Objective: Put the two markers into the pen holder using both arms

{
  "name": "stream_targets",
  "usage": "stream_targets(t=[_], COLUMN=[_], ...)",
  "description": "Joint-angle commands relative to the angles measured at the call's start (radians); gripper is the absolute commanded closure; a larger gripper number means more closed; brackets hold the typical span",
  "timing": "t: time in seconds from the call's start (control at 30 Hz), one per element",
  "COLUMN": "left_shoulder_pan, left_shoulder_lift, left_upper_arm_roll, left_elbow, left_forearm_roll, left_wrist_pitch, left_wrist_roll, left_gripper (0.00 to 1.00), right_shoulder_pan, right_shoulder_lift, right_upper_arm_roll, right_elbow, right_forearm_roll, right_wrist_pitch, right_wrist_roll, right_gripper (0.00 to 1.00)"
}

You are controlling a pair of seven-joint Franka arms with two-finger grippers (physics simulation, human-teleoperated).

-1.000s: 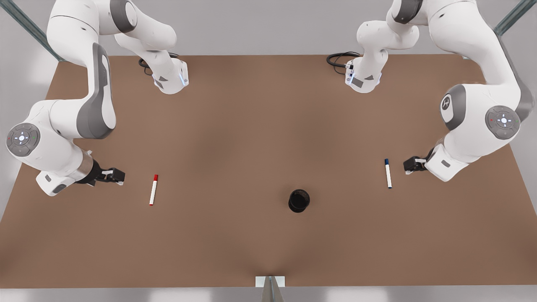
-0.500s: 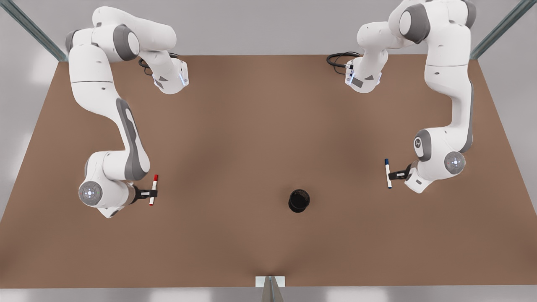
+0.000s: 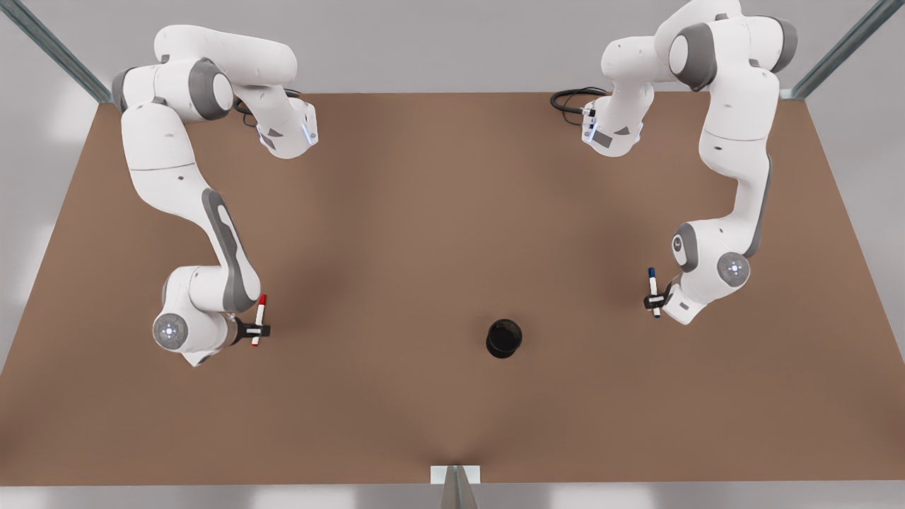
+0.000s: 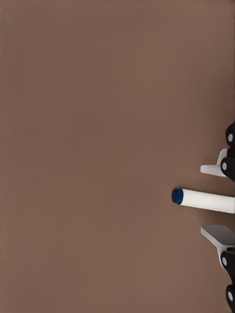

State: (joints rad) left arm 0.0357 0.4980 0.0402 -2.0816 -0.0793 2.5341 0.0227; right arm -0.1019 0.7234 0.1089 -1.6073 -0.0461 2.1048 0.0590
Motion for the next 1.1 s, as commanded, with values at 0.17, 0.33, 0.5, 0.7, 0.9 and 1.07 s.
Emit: stream_targets(t=[0.17, 0.33, 0.5, 0.7, 0.9, 1.07], left_shoulder_pan=[0.000, 0.000, -0.002, -0.002, -0.002, -0.002], left_shoulder_lift=[0.019, 0.022, 0.030, 0.031, 0.033, 0.037], left_upper_arm_roll=[0.000, 0.000, 0.000, 0.000, 0.000, 0.000], left_elbow=[0.001, 0.001, 0.003, 0.003, 0.005, 0.005], left_forearm_roll=[0.003, 0.003, 0.003, 0.003, 0.003, 0.003], left_wrist_pitch=[0.037, 0.035, 0.035, 0.035, 0.035, 0.035], left_wrist_roll=[0.033, 0.033, 0.031, 0.031, 0.031, 0.029], left_gripper=[0.43, 0.54, 0.58, 0.65, 0.68, 0.69], right_shoulder_pan=[-0.007, -0.004, -0.007, -0.004, 0.010, 0.177], right_shoulder_lift=[0.011, 0.028, 0.047, 0.051, -0.033, -0.025], right_upper_arm_roll=[0.000, 0.000, 0.000, 0.000, 0.081, 0.101], right_elbow=[0.004, 0.003, 0.003, 0.003, 0.089, 0.268], right_forearm_roll=[-0.006, -0.005, -0.005, -0.005, -0.006, -0.008], right_wrist_pitch=[0.093, 0.107, 0.142, 0.136, -0.054, -0.074], right_wrist_roll=[-0.004, -0.008, -0.021, -0.022, 0.081, 0.350], right_gripper=[0.37, 0.41, 0.46, 0.75, 0.79, 0.79])
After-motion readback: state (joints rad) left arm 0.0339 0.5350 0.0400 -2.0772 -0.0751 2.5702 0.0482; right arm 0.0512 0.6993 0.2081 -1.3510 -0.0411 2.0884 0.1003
